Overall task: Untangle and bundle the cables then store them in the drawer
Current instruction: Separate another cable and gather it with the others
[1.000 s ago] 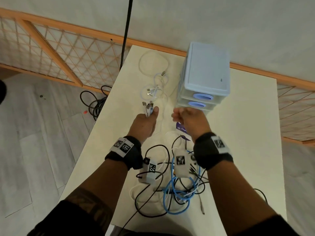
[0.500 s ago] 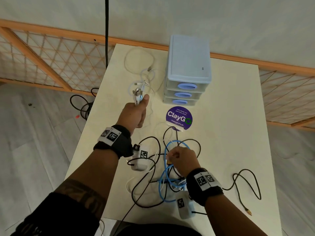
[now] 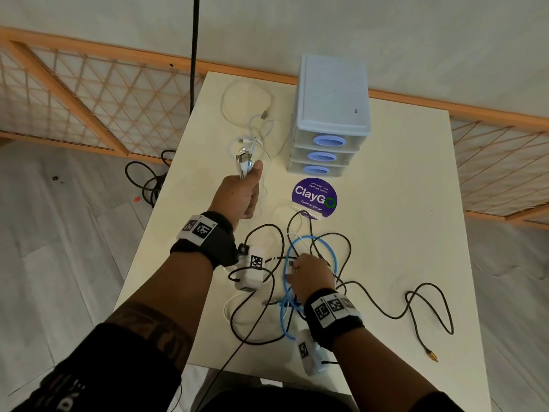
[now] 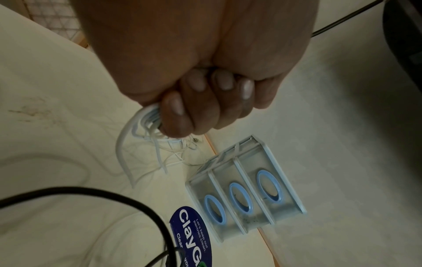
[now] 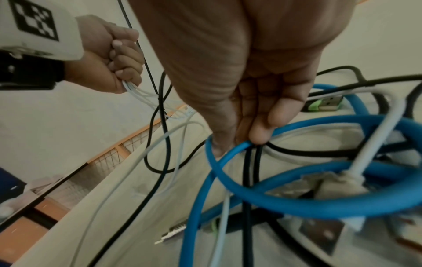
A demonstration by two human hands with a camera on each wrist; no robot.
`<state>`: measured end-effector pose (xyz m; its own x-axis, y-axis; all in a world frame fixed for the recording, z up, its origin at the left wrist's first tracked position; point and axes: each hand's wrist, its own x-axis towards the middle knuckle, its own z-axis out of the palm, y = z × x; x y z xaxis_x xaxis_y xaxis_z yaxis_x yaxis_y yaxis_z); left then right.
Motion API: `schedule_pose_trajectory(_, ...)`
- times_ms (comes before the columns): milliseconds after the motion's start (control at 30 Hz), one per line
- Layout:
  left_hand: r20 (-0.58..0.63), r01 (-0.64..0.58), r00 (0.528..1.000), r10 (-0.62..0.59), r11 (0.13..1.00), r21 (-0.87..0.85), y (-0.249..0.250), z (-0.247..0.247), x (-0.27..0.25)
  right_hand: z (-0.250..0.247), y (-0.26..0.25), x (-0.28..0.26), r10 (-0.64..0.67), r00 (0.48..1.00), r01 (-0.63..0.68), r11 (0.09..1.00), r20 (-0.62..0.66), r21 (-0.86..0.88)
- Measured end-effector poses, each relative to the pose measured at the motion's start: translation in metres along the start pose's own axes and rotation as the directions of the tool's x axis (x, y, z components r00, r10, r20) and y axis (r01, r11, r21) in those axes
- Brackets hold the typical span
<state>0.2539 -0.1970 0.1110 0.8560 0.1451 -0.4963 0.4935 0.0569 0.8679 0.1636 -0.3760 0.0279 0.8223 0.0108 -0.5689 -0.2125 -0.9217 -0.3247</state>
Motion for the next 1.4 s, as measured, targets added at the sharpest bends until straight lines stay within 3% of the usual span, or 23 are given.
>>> schedule_pose_trajectory(233,0.01,0.004,1.0,-0.003,1.0,-0.01,0.0,-0.001,-0.005,0.0,-0.005,0.004,0.022,1.0,-0.021,0.999,0.017,-0.033)
schedule_pose_trajectory(333,0.021,0.005,1.0,-0.005,1.0,-0.013,0.003,0.0,-0.007,-0.018,-0.003,0.0,0.046,0.995,-0.032,0.987,-0.088,0.155)
schedule_pose_trajectory(400,0.032,0.007,0.999,-0.007,1.0,-0.015,0.004,0.001,-0.007,-0.036,-0.007,-0.005,0.063,0.974,0.031,0.914,-0.217,0.403)
schedule_pose_trajectory(533,0.047,0.0,0.999,0.0,1.0,-0.008,0.006,0.008,-0.009,-0.091,-0.04,-0.024,-0.019,0.927,0.279,0.704,-0.375,0.653)
schedule_pose_trajectory(600,0.06,-0.01,0.998,0.011,1.0,-0.015,0.008,0.012,-0.009,-0.114,-0.055,-0.03,-0.081,0.914,0.361,0.611,-0.399,0.704)
schedule_pose_trajectory(700,0.091,-0.028,0.995,0.032,0.998,-0.051,0.01,0.014,-0.009,-0.135,-0.067,-0.024,-0.262,0.884,0.461,0.626,-0.387,0.629)
schedule_pose_trajectory(800,0.131,-0.017,0.991,0.031,0.994,-0.107,0.011,0.014,-0.01,-0.135,-0.077,-0.02,-0.322,0.893,0.448,0.556,-0.315,0.7)
schedule_pose_trajectory(900,0.216,-0.007,0.976,0.034,0.992,-0.128,0.01,0.015,-0.015,-0.118,-0.08,-0.016,-0.2,0.936,0.352,0.5,-0.291,0.791)
schedule_pose_trajectory(1067,0.296,-0.056,0.951,0.084,0.993,-0.101,-0.003,0.012,-0.016,-0.108,-0.078,-0.011,-0.122,0.934,0.345,0.545,-0.335,0.764)
schedule_pose_trajectory(1167,0.348,-0.156,0.924,0.157,0.987,-0.031,-0.002,0.016,-0.02,-0.109,-0.079,-0.011,-0.094,0.946,0.308,0.56,-0.31,0.77)
schedule_pose_trajectory(1400,0.124,-0.121,0.985,0.121,0.993,-0.006,-0.003,0.017,-0.007,-0.098,-0.079,-0.007,-0.15,0.939,0.339,0.565,-0.31,0.752)
